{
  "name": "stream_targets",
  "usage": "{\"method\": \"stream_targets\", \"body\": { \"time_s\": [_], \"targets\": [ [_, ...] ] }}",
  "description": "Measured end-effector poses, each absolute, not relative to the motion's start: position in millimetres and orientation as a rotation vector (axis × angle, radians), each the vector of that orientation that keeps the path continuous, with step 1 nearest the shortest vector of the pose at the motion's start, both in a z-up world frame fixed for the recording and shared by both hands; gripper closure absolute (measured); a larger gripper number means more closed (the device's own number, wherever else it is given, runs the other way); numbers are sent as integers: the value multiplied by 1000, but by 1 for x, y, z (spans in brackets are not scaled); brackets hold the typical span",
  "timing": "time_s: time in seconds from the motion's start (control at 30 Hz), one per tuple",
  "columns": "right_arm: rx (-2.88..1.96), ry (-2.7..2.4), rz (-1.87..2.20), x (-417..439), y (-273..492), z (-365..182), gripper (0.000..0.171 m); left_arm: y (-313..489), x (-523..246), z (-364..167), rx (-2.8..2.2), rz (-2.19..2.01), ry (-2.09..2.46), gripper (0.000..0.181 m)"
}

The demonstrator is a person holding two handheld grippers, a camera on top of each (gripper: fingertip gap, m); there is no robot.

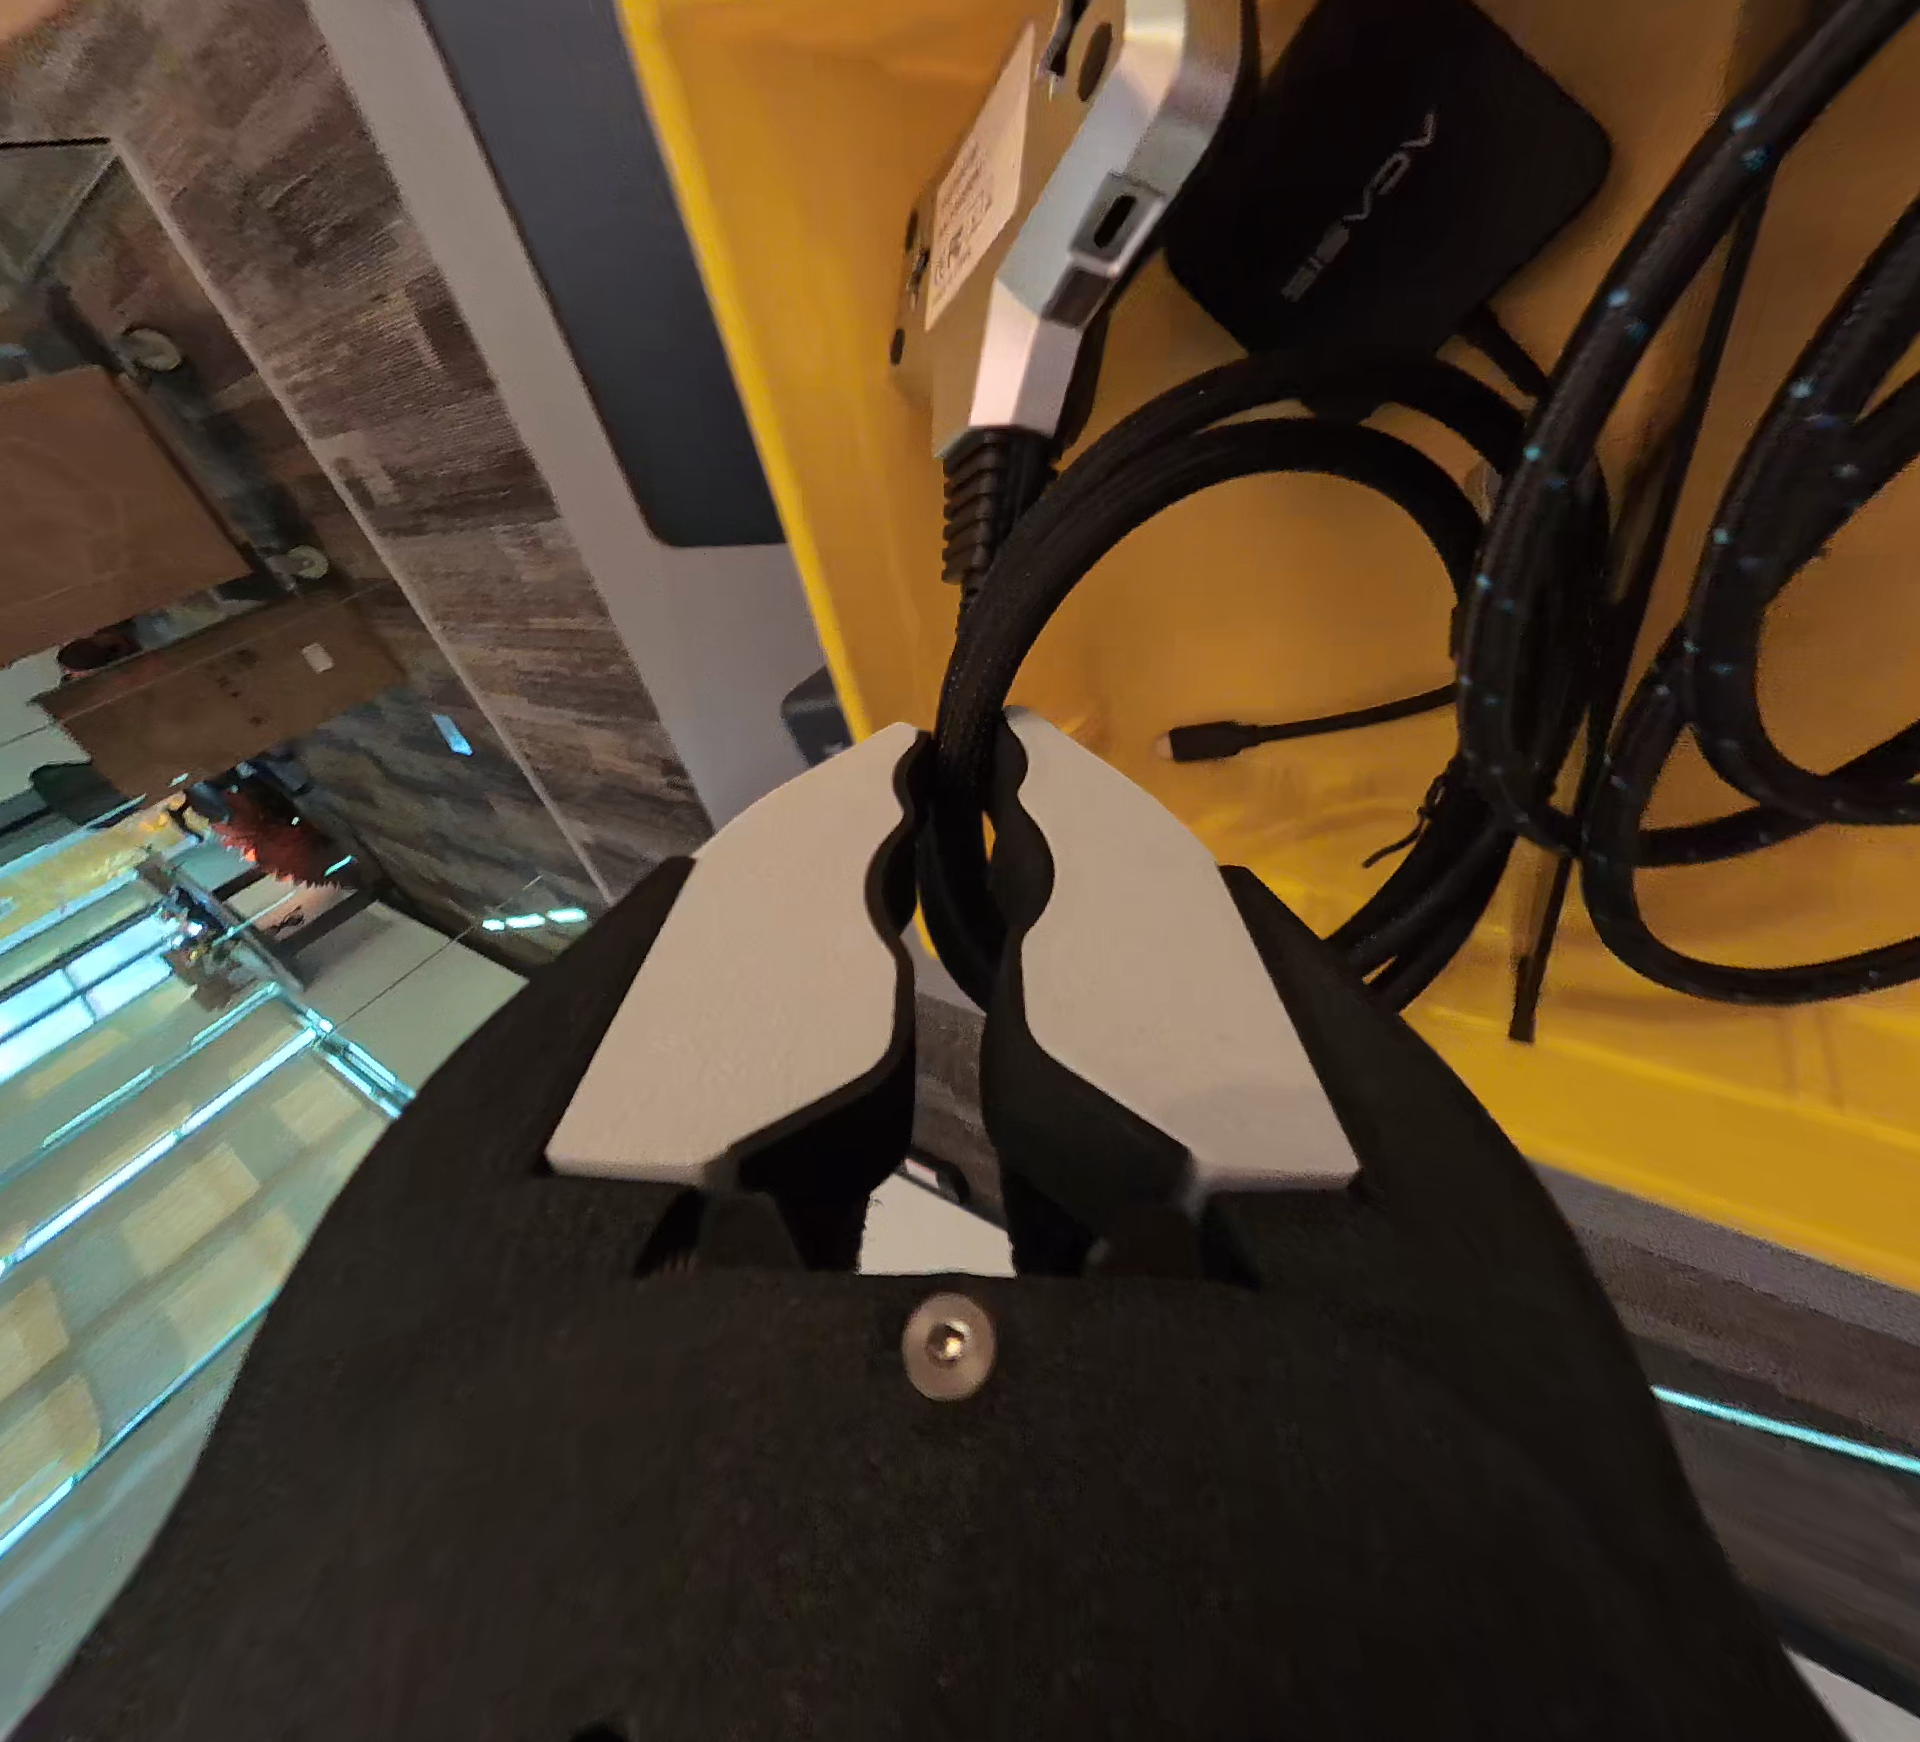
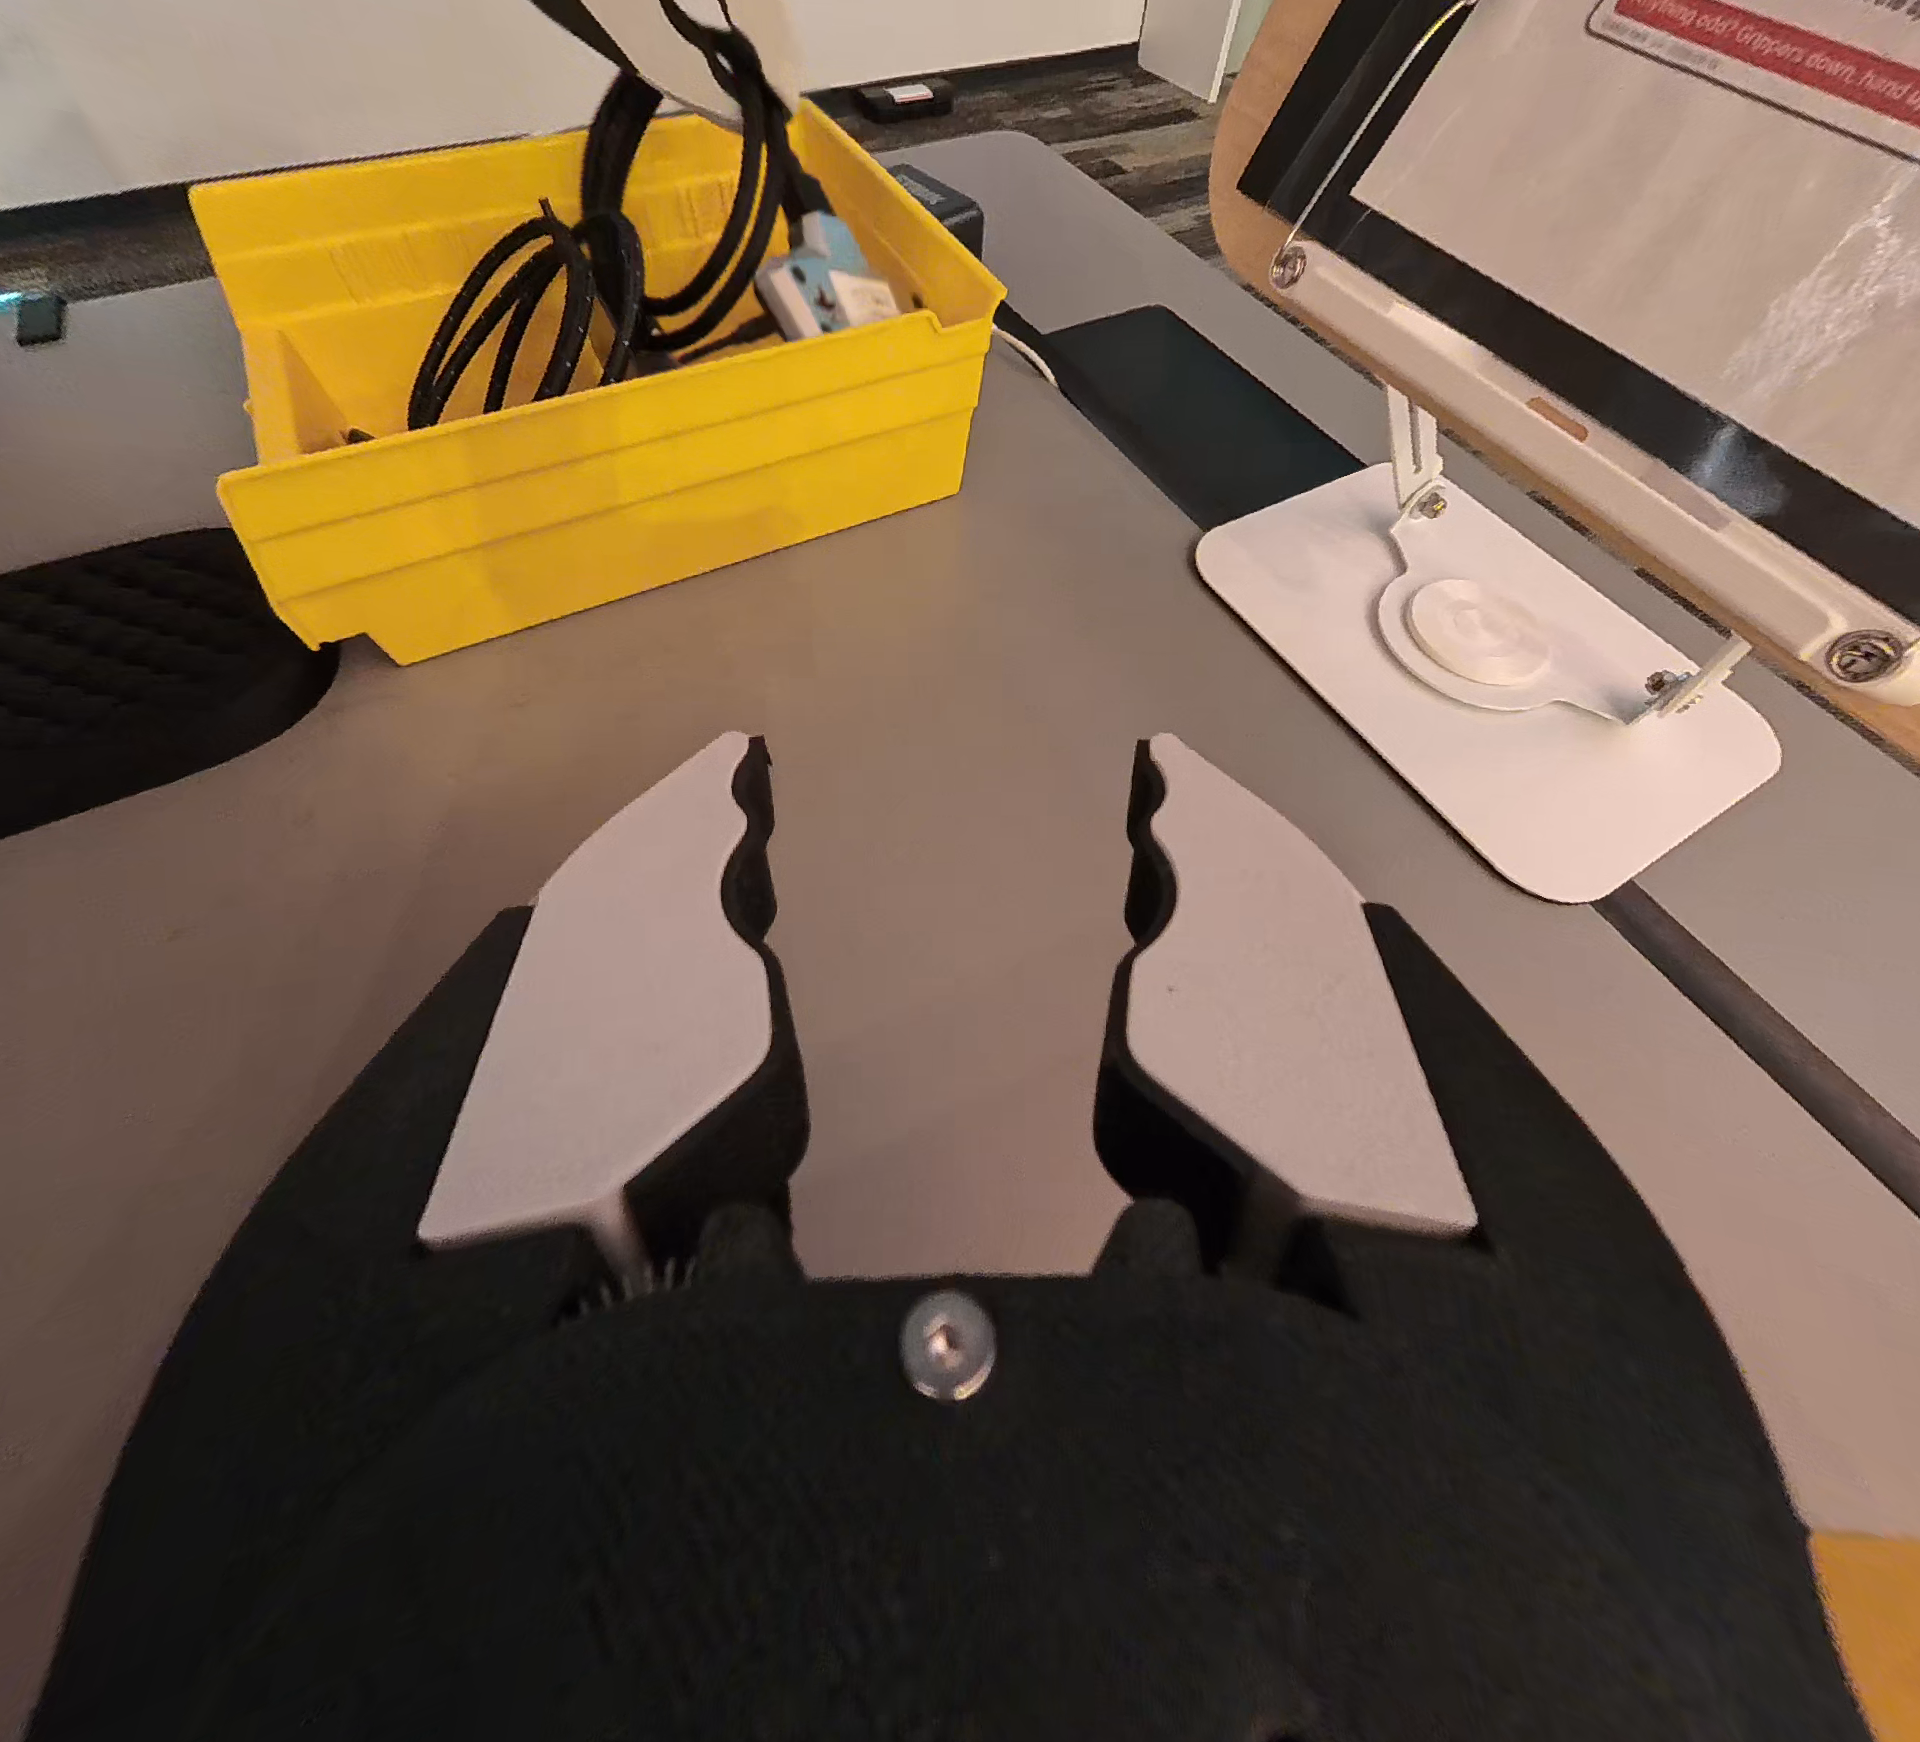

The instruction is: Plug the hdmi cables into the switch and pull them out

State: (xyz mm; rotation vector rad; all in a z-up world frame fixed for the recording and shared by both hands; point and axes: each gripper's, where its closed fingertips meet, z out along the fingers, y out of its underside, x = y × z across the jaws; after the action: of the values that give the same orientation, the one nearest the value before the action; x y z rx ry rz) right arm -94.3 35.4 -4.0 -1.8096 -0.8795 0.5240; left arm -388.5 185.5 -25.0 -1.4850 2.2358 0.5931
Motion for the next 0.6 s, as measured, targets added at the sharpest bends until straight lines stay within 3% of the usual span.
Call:
{"method": "stream_targets", "body": {
  "time_s": [0.37, 0.6],
  "targets": [
    [-1726, -854, 491, -88, 26, 28, 105, 172, -378, 94, -1483, 778, 1956, 173],
    [-1625, -775, 423, -61, 16, 75, 107, 133, -314, 147, -1405, 712, 1870, 174]
  ]
}}
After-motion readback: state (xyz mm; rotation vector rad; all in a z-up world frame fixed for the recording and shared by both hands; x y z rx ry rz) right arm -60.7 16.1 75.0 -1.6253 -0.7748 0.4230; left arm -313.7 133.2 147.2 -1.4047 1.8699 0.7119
